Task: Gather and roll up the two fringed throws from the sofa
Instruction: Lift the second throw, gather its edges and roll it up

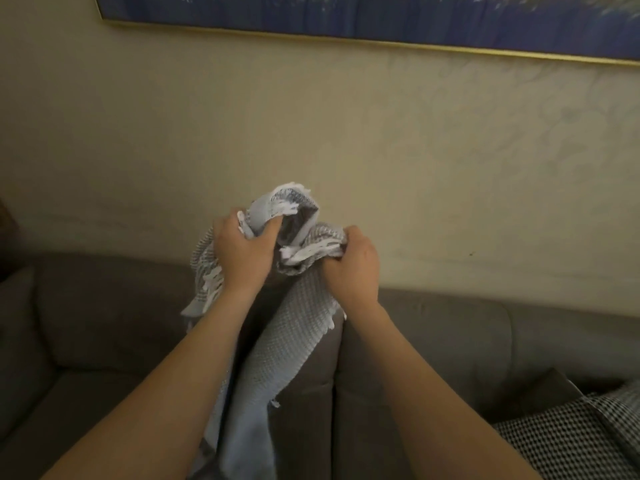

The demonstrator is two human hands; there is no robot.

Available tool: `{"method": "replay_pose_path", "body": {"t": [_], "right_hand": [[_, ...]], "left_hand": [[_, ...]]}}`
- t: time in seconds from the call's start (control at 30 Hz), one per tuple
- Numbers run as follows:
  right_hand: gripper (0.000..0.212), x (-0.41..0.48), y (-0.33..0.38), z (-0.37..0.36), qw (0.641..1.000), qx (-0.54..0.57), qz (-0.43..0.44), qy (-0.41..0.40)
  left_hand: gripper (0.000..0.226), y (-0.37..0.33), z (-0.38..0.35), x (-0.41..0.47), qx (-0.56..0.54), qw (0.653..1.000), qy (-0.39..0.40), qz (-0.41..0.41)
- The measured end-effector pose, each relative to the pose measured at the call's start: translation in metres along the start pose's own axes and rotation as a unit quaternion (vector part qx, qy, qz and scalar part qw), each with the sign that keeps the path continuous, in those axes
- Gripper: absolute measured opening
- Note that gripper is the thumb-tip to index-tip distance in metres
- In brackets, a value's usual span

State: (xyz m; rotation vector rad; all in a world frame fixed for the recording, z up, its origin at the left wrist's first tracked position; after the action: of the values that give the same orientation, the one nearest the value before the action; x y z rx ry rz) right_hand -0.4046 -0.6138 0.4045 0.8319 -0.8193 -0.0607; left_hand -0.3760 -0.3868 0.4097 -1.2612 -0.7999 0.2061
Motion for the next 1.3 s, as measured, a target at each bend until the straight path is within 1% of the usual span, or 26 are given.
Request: {"method": "replay_pose_path", "body": {"t": [0.07,0.1,0.13,0.2,0.23,0.27,0.3,0.33,0.4,0.43,0.47,0.5,0.53,0.57,0.63,0.77,0.83,0.87,0.9,0.97,1.03,1.07,1.13,1.2,1.23,1.3], "right_hand": [[0.021,-0.023,-0.030,-0.015,0.989,-0.056,-0.031,0.135],[0.029,-0.038,-0.046,-0.023,0.975,-0.062,-0.045,0.210],[0.039,-0.058,-0.061,-0.028,0.954,-0.063,-0.055,0.288],[0.061,-0.101,-0.087,-0.034,0.887,-0.082,-0.070,0.450],[0.064,-0.119,-0.094,-0.030,0.856,-0.078,-0.073,0.505],[0.061,-0.131,-0.097,-0.024,0.849,-0.051,-0.077,0.521],[0.058,-0.130,-0.096,-0.017,0.865,-0.015,-0.087,0.493],[0.056,-0.129,-0.097,-0.007,0.894,0.013,-0.113,0.433],[0.056,-0.118,-0.104,0.020,0.957,0.004,-0.166,0.239],[0.057,-0.117,-0.108,0.037,0.971,-0.010,-0.195,0.136],[0.057,-0.122,-0.113,0.053,0.972,-0.008,-0.230,0.051],[0.057,-0.127,-0.114,0.062,0.964,0.018,-0.267,-0.005],[0.056,-0.134,-0.116,0.068,0.953,0.045,-0.298,-0.032],[0.055,-0.140,-0.116,0.068,0.947,0.057,-0.315,-0.032],[0.050,-0.153,-0.115,0.057,0.946,0.049,-0.319,0.007],[0.035,-0.171,-0.101,0.025,0.952,0.049,-0.292,0.078],[0.022,-0.176,-0.088,0.013,0.955,0.064,-0.283,0.062],[0.012,-0.179,-0.083,0.010,0.953,0.079,-0.289,0.041],[0.009,-0.183,-0.075,0.006,0.949,0.096,-0.300,0.016],[0.031,-0.190,-0.058,-0.006,0.942,0.120,-0.313,-0.015],[0.046,-0.196,-0.037,-0.025,0.949,0.119,-0.290,0.011],[0.056,-0.197,-0.028,-0.037,0.961,0.096,-0.256,0.044],[0.076,-0.205,-0.006,-0.070,0.981,0.005,-0.151,0.124],[0.083,-0.216,0.016,-0.102,0.980,-0.012,-0.052,0.189],[0.087,-0.223,0.023,-0.115,0.974,0.004,-0.032,0.223],[0.087,-0.232,0.028,-0.137,0.960,0.012,-0.052,0.274]], "left_hand": [[0.038,0.023,0.006,-0.021,0.040,0.998,0.022,0.050],[0.043,0.036,0.011,-0.031,0.074,0.993,0.030,0.083],[0.048,0.050,0.018,-0.044,0.113,0.987,0.033,0.113],[0.053,0.078,0.032,-0.066,0.178,0.970,0.049,0.160],[0.054,0.089,0.038,-0.075,0.207,0.961,0.058,0.176],[0.055,0.102,0.045,-0.086,0.231,0.952,0.065,0.188],[0.055,0.113,0.050,-0.094,0.246,0.946,0.071,0.199],[0.055,0.124,0.056,-0.105,0.254,0.941,0.076,0.210],[0.051,0.139,0.066,-0.124,0.261,0.936,0.082,0.221],[0.046,0.147,0.071,-0.134,0.263,0.934,0.088,0.225],[0.042,0.154,0.073,-0.144,0.255,0.935,0.092,0.229],[0.040,0.161,0.077,-0.148,0.247,0.936,0.091,0.234],[0.038,0.167,0.078,-0.152,0.239,0.937,0.089,0.237],[0.039,0.171,0.079,-0.156,0.236,0.937,0.089,0.241],[0.045,0.176,0.079,-0.160,0.229,0.936,0.097,0.249],[0.048,0.178,0.069,-0.151,0.172,0.942,0.148,0.248],[0.046,0.180,0.065,-0.137,0.148,0.942,0.193,0.231],[0.046,0.179,0.063,-0.131,0.133,0.940,0.219,0.225],[0.047,0.178,0.062,-0.125,0.121,0.937,0.245,0.218],[0.050,0.175,0.066,-0.109,0.110,0.936,0.275,0.193],[0.031,0.166,0.070,-0.094,0.098,0.940,0.294,0.141],[0.019,0.161,0.070,-0.088,0.082,0.938,0.317,0.113],[0.008,0.157,0.072,-0.076,0.072,0.913,0.399,0.048],[0.015,0.158,0.073,-0.072,0.102,0.871,0.480,-0.014],[0.017,0.160,0.074,-0.071,0.113,0.854,0.507,-0.028],[0.015,0.166,0.080,-0.067,0.106,0.834,0.542,-0.023]]}}
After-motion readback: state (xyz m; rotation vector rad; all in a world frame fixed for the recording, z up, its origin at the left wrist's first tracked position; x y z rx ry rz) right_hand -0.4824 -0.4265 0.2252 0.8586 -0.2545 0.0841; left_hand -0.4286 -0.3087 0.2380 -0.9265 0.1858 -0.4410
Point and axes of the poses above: each hand's wrist, its own x-axis towards the middle knuckle, its own z-axis out of the back of the hand, y = z × x, the point moved 8 cm from there along x, towards the middle knuckle, and after that the axes turned 10 degrees about -y, right-handed, at the moved point
